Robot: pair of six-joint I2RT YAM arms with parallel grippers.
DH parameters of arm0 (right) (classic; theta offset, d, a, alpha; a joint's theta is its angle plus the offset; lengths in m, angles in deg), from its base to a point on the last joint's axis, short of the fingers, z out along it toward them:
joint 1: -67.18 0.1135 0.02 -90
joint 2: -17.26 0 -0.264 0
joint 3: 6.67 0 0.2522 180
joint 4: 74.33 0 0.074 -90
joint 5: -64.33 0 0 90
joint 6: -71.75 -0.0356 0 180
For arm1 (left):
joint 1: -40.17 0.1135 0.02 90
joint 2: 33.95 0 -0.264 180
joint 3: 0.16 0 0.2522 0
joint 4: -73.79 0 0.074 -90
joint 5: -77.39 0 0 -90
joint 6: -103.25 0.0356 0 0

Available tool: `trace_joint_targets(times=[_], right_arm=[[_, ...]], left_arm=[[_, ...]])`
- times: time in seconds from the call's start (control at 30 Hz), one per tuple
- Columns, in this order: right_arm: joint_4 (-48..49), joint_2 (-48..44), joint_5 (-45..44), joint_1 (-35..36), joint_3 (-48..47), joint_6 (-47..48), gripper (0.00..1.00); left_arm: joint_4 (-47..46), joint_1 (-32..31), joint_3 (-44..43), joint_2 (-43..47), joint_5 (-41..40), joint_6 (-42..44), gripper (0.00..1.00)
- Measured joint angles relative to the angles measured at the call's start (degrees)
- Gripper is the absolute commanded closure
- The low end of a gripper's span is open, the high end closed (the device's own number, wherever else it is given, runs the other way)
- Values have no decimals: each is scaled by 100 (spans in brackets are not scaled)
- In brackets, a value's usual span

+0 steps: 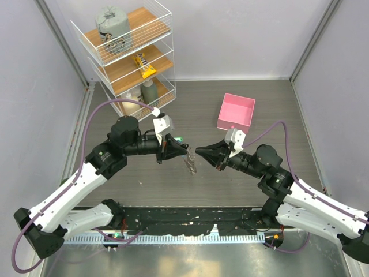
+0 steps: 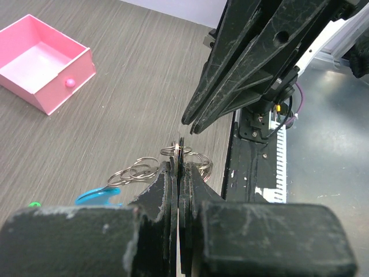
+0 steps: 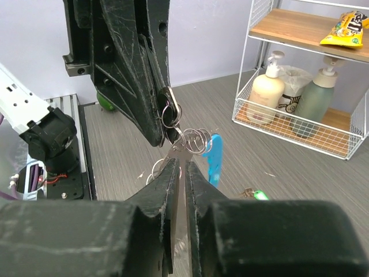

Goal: Remove the keys from the keyring

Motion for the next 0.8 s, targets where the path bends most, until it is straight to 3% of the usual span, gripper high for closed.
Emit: trace_joint_targets(times=[0.33,0.8], right_arm=[[52,173,-4,0,2,-15,72],[225,444,55,2,0,-17,70]], left_arm=[[20,4,0,20,2,-4,100],[26,4,0,42,17,-7,100]])
